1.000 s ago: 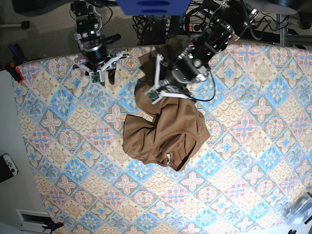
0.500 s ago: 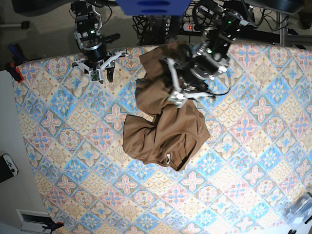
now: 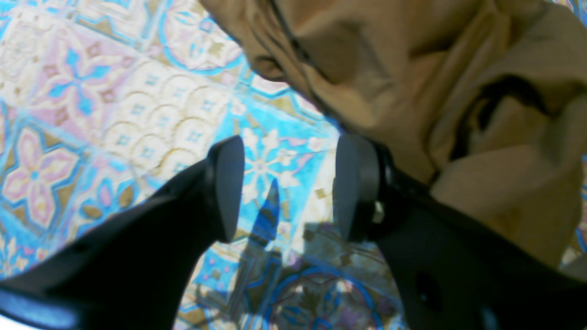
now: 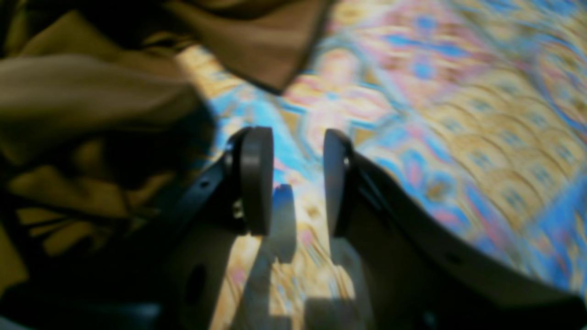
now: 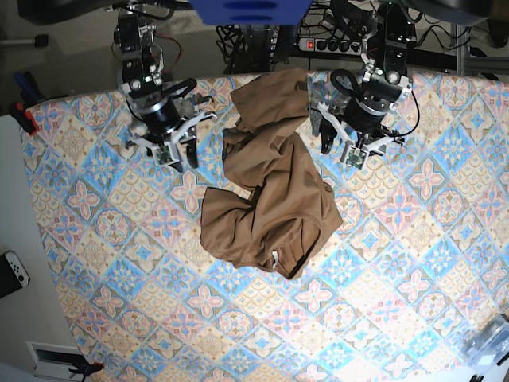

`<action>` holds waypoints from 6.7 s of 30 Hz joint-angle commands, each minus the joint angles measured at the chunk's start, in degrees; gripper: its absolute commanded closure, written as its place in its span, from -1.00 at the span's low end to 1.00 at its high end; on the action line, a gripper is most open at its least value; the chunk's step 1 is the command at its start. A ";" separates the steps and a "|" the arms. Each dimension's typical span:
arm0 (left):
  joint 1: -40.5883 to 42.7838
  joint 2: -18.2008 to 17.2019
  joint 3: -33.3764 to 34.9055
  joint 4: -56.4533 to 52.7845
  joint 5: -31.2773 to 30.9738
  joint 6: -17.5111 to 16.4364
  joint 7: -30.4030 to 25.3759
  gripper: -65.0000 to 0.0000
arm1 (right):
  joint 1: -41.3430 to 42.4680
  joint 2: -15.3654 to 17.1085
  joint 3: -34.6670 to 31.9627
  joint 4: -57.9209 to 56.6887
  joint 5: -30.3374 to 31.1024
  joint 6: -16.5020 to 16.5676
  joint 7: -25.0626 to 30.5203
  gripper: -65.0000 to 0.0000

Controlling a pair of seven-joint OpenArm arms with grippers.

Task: Layout the t-shirt on the table in an organized manner, then fold the t-shirt properly
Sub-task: 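Reach the right gripper to the t-shirt edge and grasp it, then drag the held edge away from the shirt with the right gripper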

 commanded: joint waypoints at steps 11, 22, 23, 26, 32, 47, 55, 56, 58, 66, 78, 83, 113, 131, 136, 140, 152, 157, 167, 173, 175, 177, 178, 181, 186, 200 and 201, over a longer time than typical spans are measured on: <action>4.45 -0.15 -0.13 0.96 0.07 0.00 -1.31 0.03 | 12.01 0.32 0.14 -8.06 0.60 1.48 -0.76 0.45; 5.33 -0.15 -0.13 0.96 -0.20 0.08 -1.31 0.03 | 19.40 0.05 3.22 -20.28 4.56 11.86 2.93 0.45; 5.33 -0.15 -0.13 0.96 -0.20 0.08 -1.22 0.03 | 20.01 0.14 3.22 -21.42 6.14 11.86 2.84 0.45; 5.33 -0.15 -0.13 0.96 0.15 0.08 -1.13 0.03 | 21.07 0.23 3.04 -24.59 8.25 11.86 2.76 0.45; 5.33 -0.15 -0.13 0.96 0.15 0.08 -1.05 0.03 | 21.33 0.23 2.95 -28.11 8.25 11.86 2.76 0.45; 5.33 -0.15 -0.13 0.87 0.15 0.08 -1.05 0.03 | 21.24 0.05 -7.77 -28.11 8.43 11.86 2.67 0.45; 5.33 -0.15 -0.13 0.87 0.07 0.08 -1.05 0.03 | 21.24 0.05 -8.12 -28.02 8.43 11.86 2.67 0.45; 5.33 -0.15 -0.13 0.87 0.07 0.08 -1.05 0.03 | 21.24 0.05 -8.04 -27.75 8.43 11.86 2.67 0.45; 5.33 -0.15 -0.13 0.87 -0.02 0.08 -1.05 0.02 | 21.24 0.05 -7.95 -27.05 8.52 11.77 2.67 0.45; 5.33 -0.15 -0.13 0.87 0.24 0.08 -0.96 0.01 | 21.33 -3.03 1.11 -18.79 8.52 11.68 -3.93 0.20; 5.33 -0.15 0.14 0.87 0.24 0.08 -0.96 0.01 | 21.33 -7.60 3.92 -15.71 12.65 11.77 -13.07 -0.17; 5.33 -0.15 0.14 0.78 0.33 0.00 -0.96 0.01 | 21.33 -7.60 3.92 -23.09 20.12 11.77 -12.63 -0.17; 5.33 -0.15 0.05 0.52 0.24 0.00 -0.96 0.01 | 23.79 -3.99 6.12 -35.49 25.57 11.86 -5.24 -0.16; 5.33 -0.15 0.22 0.52 0.15 0.00 -0.96 0.02 | 23.79 -2.50 -10.32 -38.13 25.48 11.68 -5.33 -0.16; 5.33 -0.15 0.14 0.52 0.07 0.00 -0.96 0.02 | 23.79 -2.32 -10.32 -38.13 25.48 11.68 -5.42 0.25; 5.33 -0.15 0.31 0.52 -0.02 0.00 -0.96 0.02 | 23.88 -2.06 -9.97 -38.13 25.48 11.68 -5.42 1.00; 5.42 -0.15 0.40 0.43 0.24 0.00 -0.96 0.02 | 23.88 0.14 10.07 -26.44 25.57 11.51 -10.87 1.00; 5.42 -0.15 0.40 0.43 0.07 0.00 -0.96 0.02 | 23.88 0.05 20.89 -19.58 25.57 11.51 -13.60 1.00; 3.48 -0.15 4.36 0.70 0.15 0.00 -1.31 0.02 | 23.79 -0.12 32.14 -18.87 25.57 11.51 -11.22 1.00; 2.43 -0.15 9.46 0.61 0.24 0.00 -1.31 0.02 | 23.79 -0.12 40.84 -19.05 25.57 11.51 -9.99 1.00; 2.25 -0.15 11.30 0.61 0.24 0.00 -1.31 0.02 | 23.53 -0.12 41.81 -19.14 25.57 11.51 -10.08 1.00; 0.76 -0.15 13.68 0.61 0.24 0.00 -1.31 0.02 | 23.53 -0.12 41.81 -19.05 25.57 11.51 -10.08 1.00; 0.06 -0.15 15.08 0.61 0.24 0.00 -1.40 0.02 | 23.53 -0.12 41.81 -19.05 25.57 11.51 -10.08 1.00; -2.58 -0.06 19.74 0.61 -0.11 0.00 -2.10 0.01 | 23.44 -0.12 41.81 -19.14 25.57 11.51 -10.08 1.00; -8.12 -0.06 27.13 -1.24 0.07 0.35 -6.32 0.00 | 22.30 -0.12 41.81 -19.05 25.57 11.51 -10.17 1.00; -18.76 -0.24 30.38 -10.38 0.51 0.43 -6.15 0.00 | 18.69 -0.04 38.38 -19.05 25.57 11.51 -10.17 1.00; -19.02 -0.24 30.38 -11.17 0.51 0.43 -6.15 0.00 | 18.61 -0.04 38.38 -19.05 25.57 11.51 -10.17 1.00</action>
